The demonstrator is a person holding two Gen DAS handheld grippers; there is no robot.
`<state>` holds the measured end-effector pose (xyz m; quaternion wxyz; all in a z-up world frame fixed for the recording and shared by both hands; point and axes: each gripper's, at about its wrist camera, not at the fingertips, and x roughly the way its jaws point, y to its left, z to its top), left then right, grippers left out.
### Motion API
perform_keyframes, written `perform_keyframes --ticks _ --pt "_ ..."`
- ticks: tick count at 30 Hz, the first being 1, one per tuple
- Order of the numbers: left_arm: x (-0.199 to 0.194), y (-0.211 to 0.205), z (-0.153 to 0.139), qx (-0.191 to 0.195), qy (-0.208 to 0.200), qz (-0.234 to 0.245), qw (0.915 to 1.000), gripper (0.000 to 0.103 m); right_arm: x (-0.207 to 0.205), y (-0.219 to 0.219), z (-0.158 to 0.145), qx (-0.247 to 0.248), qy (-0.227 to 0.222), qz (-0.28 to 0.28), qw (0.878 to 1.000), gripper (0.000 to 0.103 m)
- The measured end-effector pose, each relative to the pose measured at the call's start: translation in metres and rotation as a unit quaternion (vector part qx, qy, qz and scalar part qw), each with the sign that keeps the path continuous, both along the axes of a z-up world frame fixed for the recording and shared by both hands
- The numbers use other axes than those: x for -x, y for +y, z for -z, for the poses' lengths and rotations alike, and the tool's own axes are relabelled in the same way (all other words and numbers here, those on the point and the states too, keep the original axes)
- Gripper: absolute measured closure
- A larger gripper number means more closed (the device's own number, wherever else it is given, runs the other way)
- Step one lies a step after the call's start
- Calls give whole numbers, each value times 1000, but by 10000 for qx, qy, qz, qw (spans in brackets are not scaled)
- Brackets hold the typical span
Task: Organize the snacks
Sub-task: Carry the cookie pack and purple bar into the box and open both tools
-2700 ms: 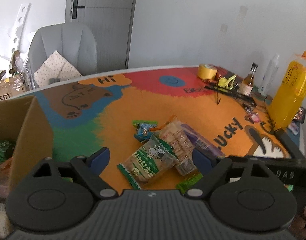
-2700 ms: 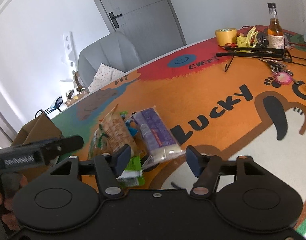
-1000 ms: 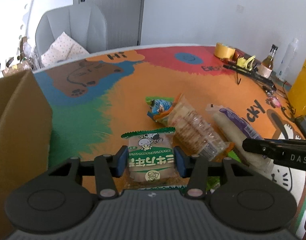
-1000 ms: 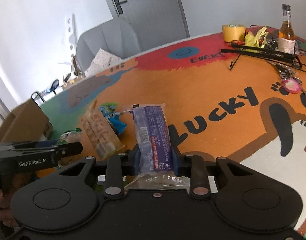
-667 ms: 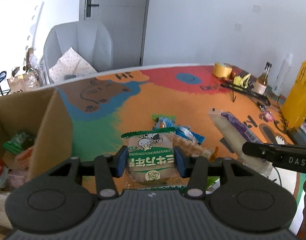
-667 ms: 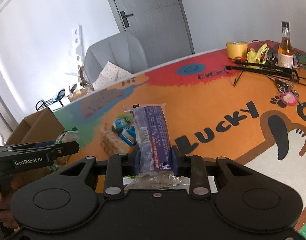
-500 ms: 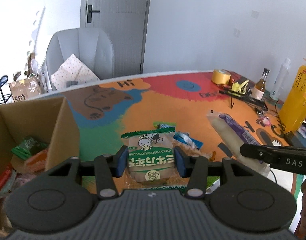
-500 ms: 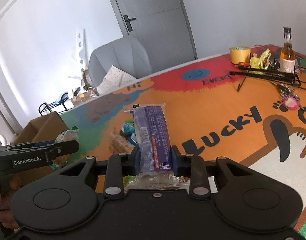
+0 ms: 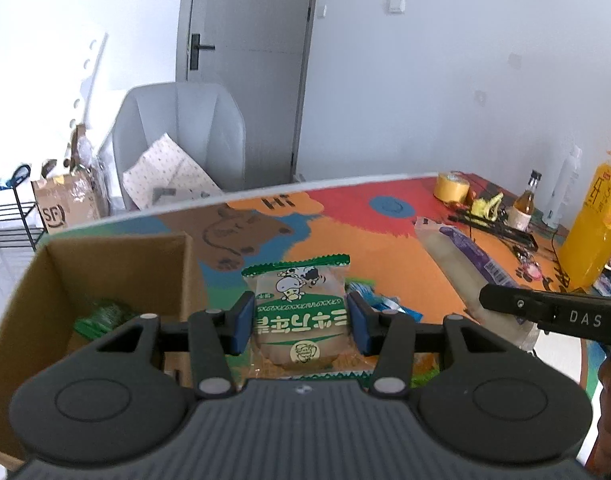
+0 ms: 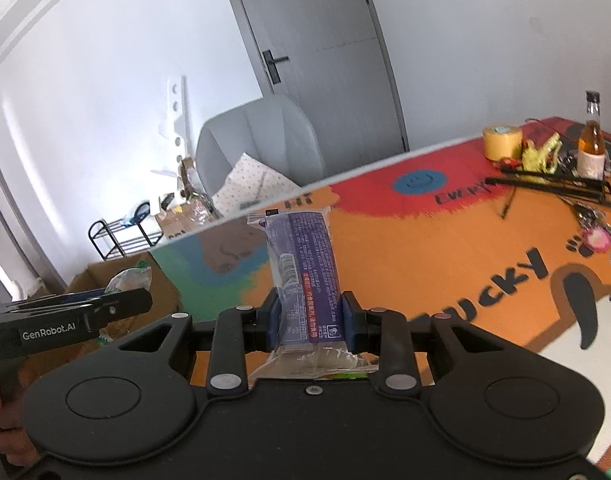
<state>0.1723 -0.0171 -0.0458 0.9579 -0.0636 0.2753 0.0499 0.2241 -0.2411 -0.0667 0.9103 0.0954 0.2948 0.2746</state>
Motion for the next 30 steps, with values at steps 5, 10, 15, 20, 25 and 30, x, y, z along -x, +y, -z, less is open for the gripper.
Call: perform_keyframes --ticks 5,10,15,20,25,30 --pt "10 16 -12 -42 -142 -78 9999 55 3 14 -9 -63 -96 -88 9999 75" --pt "19 34 -16 48 -196 -193 9996 55 8 31 -17 -17 -193 -221 9996 74" --pt "29 56 -20 104 -251 -334 9991 55 14 50 -22 21 -265 -348 9990 75" --pt "36 77 -23 124 -304 -461 9984 55 20 71 -25 95 -334 -482 9982 74" --pt "44 98 -21 218 -320 -510 9979 55 27 91 -29 143 -411 -591 9973 74" --pt "52 118 -14 391 -256 -618 9970 55 34 110 -29 208 -420 -711 9964 74"
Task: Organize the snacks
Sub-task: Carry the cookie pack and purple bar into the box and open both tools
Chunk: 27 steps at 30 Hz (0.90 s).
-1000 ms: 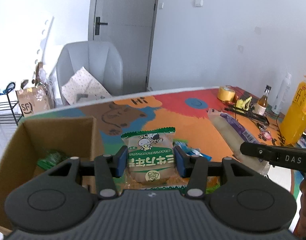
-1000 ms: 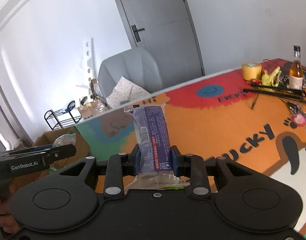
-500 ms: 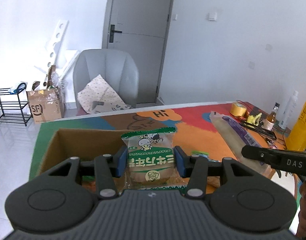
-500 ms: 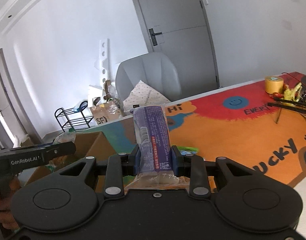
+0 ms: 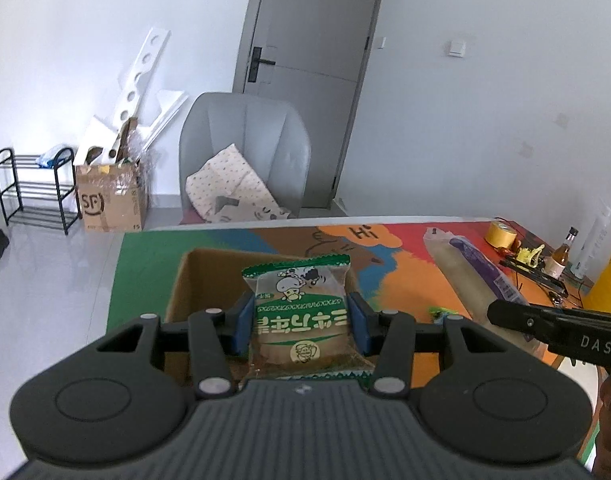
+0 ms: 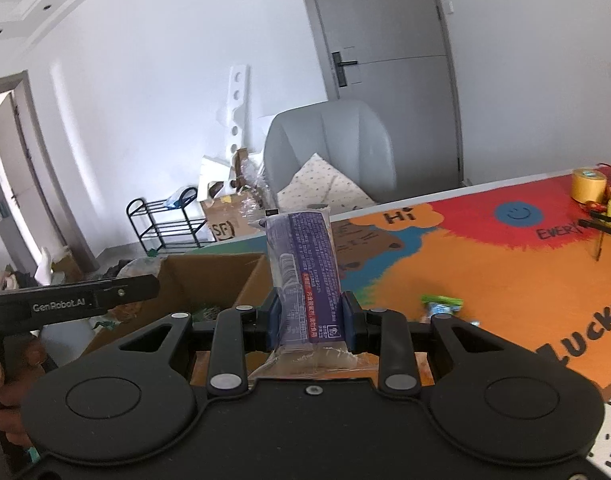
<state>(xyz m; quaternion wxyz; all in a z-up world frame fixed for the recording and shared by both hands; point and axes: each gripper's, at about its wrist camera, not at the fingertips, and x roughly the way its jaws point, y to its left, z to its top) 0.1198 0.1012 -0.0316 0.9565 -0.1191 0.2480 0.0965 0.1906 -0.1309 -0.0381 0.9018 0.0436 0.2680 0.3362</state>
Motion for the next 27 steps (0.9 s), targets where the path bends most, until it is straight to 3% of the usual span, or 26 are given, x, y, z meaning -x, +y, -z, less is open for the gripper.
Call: perform_keyframes --ticks 8,13,27 --pt "9 20 12 255 67 -49 9996 55 13 33 -5 135 -87 -240 9996 74" --pt "20 32 13 463 -124 -127 9988 41 17 52 -8 239 -145 -354 9990 74" --pt "35 63 19 762 -143 -415 9961 30 16 89 -7 326 -110 -404 9986 73"
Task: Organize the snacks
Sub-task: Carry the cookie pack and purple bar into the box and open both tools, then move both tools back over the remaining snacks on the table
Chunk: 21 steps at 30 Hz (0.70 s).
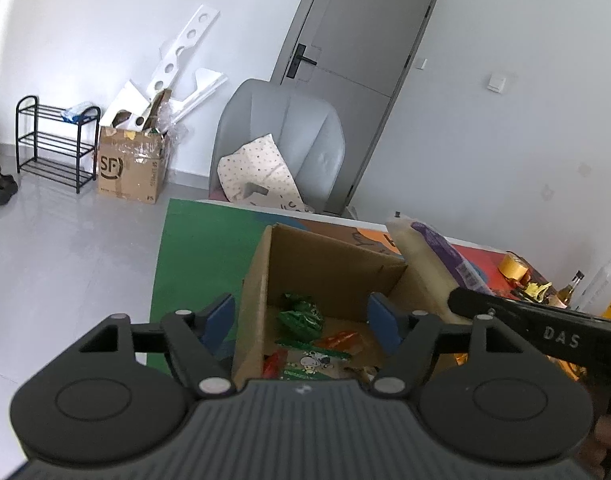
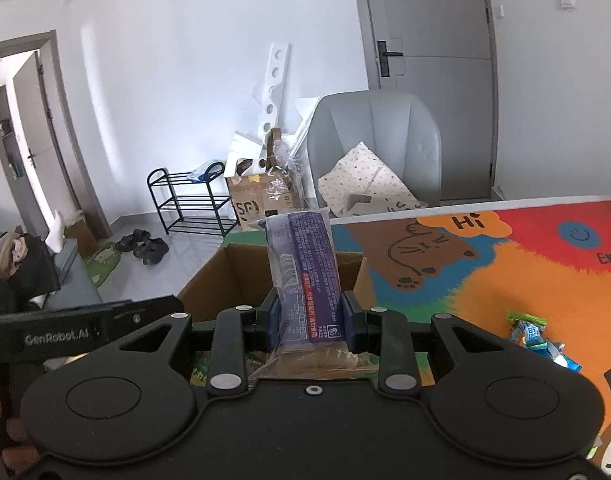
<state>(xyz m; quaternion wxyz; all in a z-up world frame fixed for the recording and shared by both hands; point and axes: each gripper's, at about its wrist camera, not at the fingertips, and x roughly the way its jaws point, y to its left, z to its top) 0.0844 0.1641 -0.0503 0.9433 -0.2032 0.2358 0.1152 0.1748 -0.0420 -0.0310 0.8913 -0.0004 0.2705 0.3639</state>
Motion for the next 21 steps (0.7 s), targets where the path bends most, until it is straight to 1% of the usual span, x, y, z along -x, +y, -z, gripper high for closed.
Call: perform_keyframes --ticks 2,3,5,6,9,12,15,18,21 --pt "-2 0 1 2 32 -2 10000 30 0 -2 1 -104 15 85 9999 67" --pt "-2 0 1 -2 47 9 10000 29 0 -4 1 -131 35 73 9999 66" --pt "-3 -2 1 -17 63 29 10000 27 1 -7 -1 -143 -27 85 9999 65" --pt "-3 -3 0 -34 58 33 10000 25 1 -10 -2 -135 -35 109 9998 65" --pt "-5 -7 -2 -92 32 43 9999 22 0 -21 -3 -157 -4 228 9996 65" --pt "-7 -16 -3 -176 -5 122 9998 18 1 -34 -1 -132 22 340 9993 65" --pt "-11 -27 -4 -238 -2 216 9995 16 2 -47 2 -121 74 456 9989 65" --pt "-14 -38 -5 -312 1 332 9990 16 3 -61 4 -120 102 585 9982 63" --pt "-18 -51 -7 -404 -10 448 9982 14 2 -76 6 -174 148 722 9971 58"
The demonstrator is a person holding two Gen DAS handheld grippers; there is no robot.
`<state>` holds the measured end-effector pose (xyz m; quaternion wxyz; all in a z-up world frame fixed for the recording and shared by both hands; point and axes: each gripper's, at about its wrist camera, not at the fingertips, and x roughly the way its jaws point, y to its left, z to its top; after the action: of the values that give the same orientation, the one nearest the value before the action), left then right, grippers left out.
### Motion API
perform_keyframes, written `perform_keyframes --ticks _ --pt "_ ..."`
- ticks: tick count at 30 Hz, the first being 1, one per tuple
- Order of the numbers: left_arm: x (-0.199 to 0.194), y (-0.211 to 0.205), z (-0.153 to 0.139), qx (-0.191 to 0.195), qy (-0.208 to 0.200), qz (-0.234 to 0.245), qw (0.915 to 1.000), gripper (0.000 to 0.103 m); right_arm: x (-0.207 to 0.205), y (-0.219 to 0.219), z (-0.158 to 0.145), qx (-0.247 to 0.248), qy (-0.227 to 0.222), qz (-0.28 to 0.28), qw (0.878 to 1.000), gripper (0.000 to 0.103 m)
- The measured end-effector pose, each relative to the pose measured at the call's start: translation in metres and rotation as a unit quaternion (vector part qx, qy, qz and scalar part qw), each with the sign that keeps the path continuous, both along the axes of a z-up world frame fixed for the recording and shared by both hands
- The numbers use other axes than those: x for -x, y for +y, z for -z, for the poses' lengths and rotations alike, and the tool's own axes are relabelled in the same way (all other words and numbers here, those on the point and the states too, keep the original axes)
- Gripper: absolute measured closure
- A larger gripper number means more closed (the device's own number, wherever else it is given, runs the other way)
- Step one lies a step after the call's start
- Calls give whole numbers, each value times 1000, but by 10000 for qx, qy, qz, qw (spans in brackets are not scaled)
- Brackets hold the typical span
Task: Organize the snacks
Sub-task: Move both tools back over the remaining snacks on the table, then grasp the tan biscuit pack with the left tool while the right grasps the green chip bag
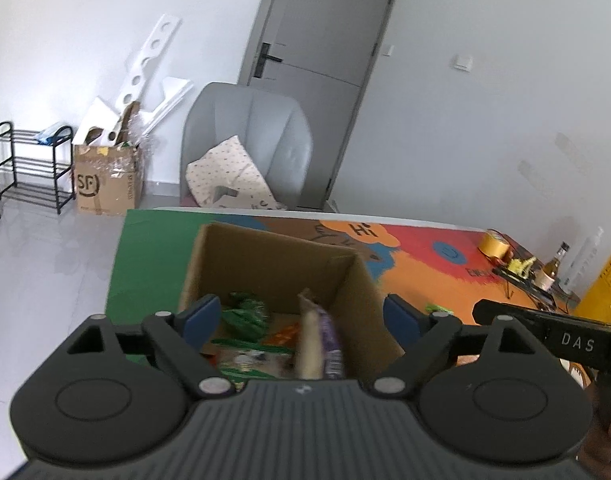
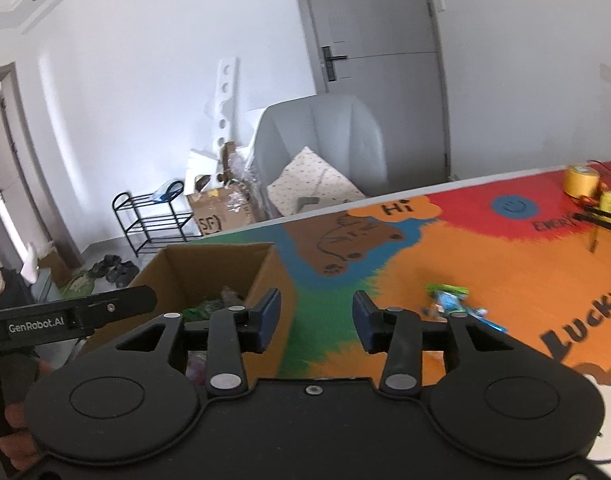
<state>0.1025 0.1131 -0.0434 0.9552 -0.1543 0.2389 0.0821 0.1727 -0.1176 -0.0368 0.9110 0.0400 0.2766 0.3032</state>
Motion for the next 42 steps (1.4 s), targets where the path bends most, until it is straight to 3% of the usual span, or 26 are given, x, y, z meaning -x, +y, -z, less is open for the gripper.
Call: perform_keyframes --ticks 13,32,42 --pt "-25 -69 -4 -419 61 484 9979 7 -9 -68 16 -324 133 445 9984 25" --pt "-75 -147 12 -637 308 924 9932 7 -40 -137 47 -297 452 601 9967 25" --pt "-100 -159 30 -690 608 859 9921 8 -56 -135 80 -416 920 383 9942 32"
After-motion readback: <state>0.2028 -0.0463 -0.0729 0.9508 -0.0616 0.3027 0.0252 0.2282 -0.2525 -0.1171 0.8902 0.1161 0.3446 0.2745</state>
